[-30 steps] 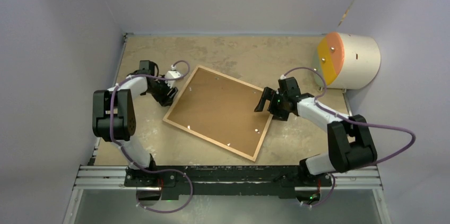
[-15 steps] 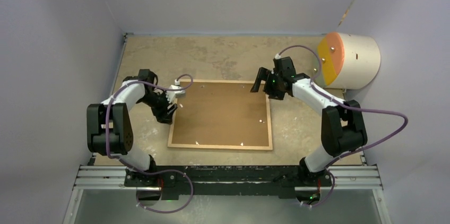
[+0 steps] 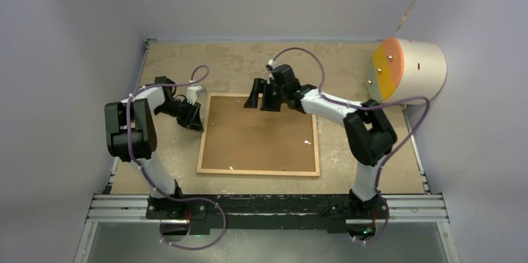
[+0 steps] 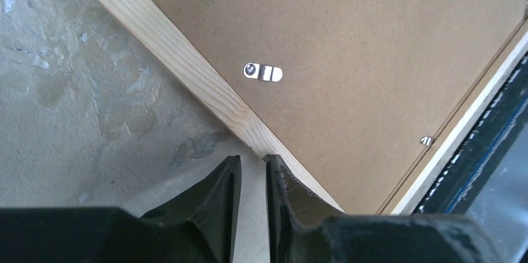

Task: Put the photo into the frame
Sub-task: Adjust the photo frame at the center of the board, then install the photo frame at the center of the board.

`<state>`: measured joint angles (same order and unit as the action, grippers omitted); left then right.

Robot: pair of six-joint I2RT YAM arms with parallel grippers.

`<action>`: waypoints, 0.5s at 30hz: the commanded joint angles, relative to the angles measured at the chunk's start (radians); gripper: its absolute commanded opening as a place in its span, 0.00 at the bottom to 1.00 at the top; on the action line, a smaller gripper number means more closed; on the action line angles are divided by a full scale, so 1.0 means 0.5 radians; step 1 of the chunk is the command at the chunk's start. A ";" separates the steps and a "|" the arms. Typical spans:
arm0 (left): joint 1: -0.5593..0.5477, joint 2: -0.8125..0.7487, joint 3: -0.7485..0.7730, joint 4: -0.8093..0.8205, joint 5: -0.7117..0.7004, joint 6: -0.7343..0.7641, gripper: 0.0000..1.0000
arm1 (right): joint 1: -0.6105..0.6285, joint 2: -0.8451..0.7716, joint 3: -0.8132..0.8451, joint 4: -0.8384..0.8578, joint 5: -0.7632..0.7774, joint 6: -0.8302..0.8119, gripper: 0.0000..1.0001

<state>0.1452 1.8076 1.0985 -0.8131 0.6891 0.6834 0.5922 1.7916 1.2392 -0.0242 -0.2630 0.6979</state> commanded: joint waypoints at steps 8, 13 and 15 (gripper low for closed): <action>0.056 0.169 -0.035 0.132 0.113 -0.051 0.13 | 0.343 0.737 0.723 0.195 -0.197 0.206 0.73; 0.063 0.169 -0.076 0.188 0.082 -0.062 0.10 | 0.446 0.945 0.917 0.184 -0.226 0.245 0.67; 0.067 0.168 -0.080 0.201 0.069 -0.071 0.09 | 0.475 1.003 0.967 0.183 -0.236 0.260 0.64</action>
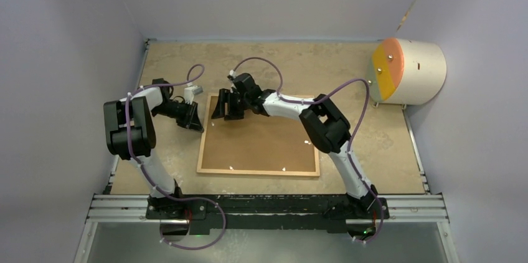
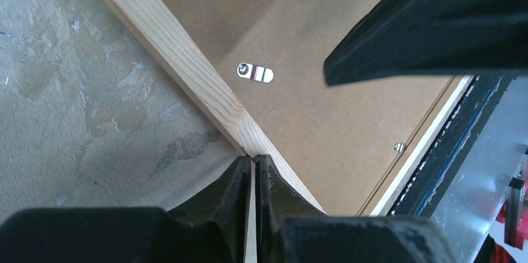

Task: Put the photo into the frame
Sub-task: Install the photo frame at the center of the board.

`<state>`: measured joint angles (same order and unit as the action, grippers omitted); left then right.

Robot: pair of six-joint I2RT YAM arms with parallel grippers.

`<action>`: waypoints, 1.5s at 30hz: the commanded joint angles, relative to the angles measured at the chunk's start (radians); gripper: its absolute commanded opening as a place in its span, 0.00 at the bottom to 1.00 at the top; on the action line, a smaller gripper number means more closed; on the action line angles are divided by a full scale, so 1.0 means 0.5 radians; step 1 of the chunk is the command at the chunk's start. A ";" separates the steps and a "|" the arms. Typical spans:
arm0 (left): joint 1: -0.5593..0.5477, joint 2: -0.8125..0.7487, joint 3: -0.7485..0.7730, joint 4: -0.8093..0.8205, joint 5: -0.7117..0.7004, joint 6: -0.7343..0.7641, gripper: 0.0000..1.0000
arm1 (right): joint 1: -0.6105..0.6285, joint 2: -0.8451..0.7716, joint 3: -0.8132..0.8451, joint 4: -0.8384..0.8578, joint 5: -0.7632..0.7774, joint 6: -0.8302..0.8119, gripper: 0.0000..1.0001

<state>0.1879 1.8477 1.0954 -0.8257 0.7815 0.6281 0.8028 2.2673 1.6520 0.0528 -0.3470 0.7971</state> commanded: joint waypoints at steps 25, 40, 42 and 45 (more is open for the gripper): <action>-0.017 0.043 -0.095 0.259 -0.138 0.029 0.05 | 0.125 0.228 0.207 0.163 -0.210 0.270 0.57; -0.017 0.026 -0.116 0.265 -0.131 0.051 0.05 | 0.128 0.267 0.168 0.271 -0.212 0.436 0.55; -0.017 0.024 -0.117 0.262 -0.130 0.053 0.05 | 0.126 0.259 0.154 0.272 -0.218 0.448 0.55; -0.017 0.021 -0.120 0.257 -0.132 0.063 0.05 | 0.126 0.229 0.133 0.248 -0.255 0.441 0.55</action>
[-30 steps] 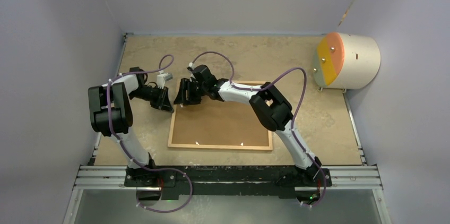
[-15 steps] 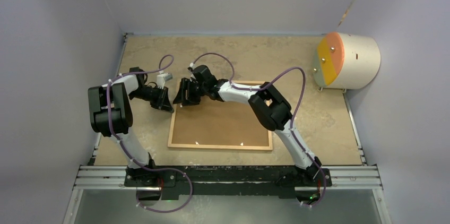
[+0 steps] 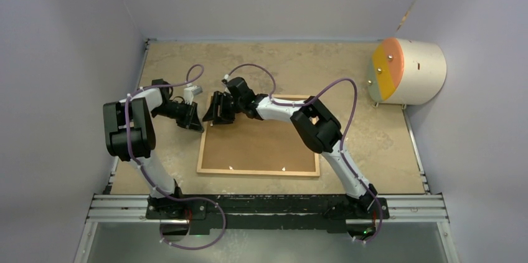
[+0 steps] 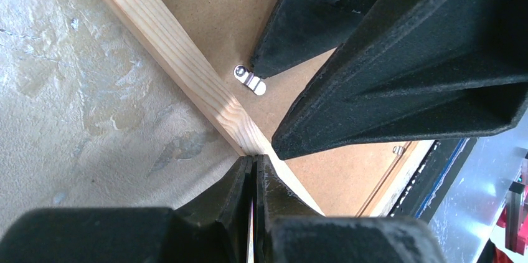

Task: Put the photo into the frame
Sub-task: Install the photo frame at the center of the board.

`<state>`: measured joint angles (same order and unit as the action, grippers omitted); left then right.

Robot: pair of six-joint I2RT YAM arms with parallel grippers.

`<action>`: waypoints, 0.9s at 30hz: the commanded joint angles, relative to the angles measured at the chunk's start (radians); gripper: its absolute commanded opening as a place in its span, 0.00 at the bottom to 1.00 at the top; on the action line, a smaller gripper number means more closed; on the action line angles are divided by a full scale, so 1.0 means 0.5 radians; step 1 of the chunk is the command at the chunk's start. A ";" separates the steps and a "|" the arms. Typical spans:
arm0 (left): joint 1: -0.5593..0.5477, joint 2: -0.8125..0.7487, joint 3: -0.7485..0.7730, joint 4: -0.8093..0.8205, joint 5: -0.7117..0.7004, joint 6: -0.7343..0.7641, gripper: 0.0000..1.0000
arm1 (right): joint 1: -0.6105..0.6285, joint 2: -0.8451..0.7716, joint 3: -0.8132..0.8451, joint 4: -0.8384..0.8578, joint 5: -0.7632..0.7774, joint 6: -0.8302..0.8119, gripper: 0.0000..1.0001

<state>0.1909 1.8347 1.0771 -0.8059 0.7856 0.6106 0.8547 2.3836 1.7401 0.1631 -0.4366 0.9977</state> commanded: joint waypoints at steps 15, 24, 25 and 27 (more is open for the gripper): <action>-0.020 0.024 -0.096 0.213 -0.143 0.117 0.04 | -0.001 -0.064 -0.122 0.004 0.030 -0.071 0.55; -0.020 0.026 -0.086 0.212 -0.137 0.114 0.04 | 0.017 0.016 -0.030 0.005 -0.011 -0.016 0.55; -0.020 0.025 -0.084 0.213 -0.136 0.114 0.04 | 0.018 0.026 -0.017 0.003 -0.016 -0.010 0.55; -0.020 0.026 -0.083 0.213 -0.130 0.113 0.04 | 0.025 0.044 0.000 0.002 -0.022 0.001 0.56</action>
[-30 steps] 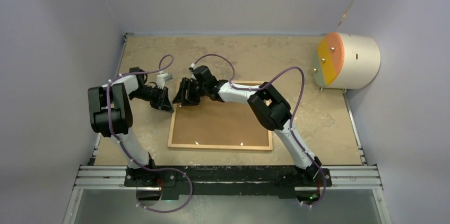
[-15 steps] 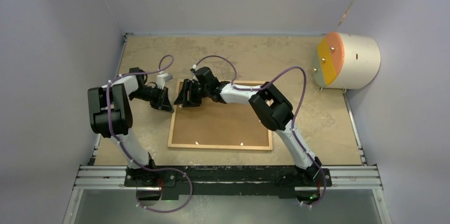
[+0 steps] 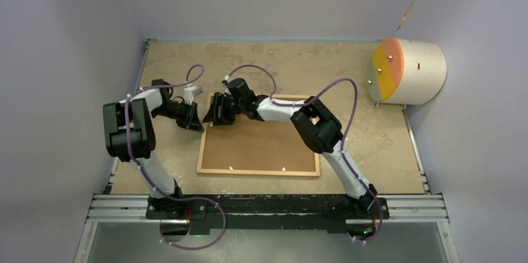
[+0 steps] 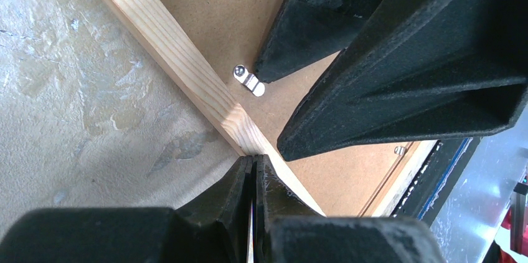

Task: Put the photo into the frame
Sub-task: Install the photo frame at the center of the board.

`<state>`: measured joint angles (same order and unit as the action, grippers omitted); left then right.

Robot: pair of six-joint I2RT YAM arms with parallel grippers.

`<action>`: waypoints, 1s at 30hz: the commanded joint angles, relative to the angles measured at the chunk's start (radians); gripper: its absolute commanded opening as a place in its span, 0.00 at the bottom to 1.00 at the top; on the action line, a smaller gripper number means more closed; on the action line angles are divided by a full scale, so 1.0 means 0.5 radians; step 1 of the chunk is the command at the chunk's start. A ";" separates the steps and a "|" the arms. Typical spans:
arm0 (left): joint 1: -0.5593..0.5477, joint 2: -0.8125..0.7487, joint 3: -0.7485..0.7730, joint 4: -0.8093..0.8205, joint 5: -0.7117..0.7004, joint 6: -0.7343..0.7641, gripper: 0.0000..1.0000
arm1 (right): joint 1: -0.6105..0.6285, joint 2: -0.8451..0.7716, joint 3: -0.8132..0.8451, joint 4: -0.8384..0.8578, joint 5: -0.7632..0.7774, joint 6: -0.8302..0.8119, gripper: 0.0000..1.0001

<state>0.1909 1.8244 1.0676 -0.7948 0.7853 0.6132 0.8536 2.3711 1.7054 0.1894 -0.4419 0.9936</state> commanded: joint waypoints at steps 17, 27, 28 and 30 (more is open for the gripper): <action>-0.020 0.046 -0.077 0.194 -0.120 0.117 0.04 | 0.039 0.125 0.053 0.036 0.090 0.148 0.55; -0.020 0.038 -0.089 0.186 -0.118 0.140 0.04 | 0.039 -0.081 -0.236 0.244 0.381 0.248 0.52; -0.020 0.036 -0.089 0.182 -0.119 0.145 0.04 | 0.042 -0.116 -0.265 0.244 0.400 0.233 0.52; -0.020 0.035 -0.089 0.182 -0.131 0.151 0.04 | 0.041 -0.183 -0.327 0.225 0.432 0.207 0.53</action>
<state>0.1921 1.8198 1.0618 -0.7902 0.7891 0.6220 0.8665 2.3512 1.6085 0.3298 -0.3523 1.1225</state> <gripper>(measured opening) 0.050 0.524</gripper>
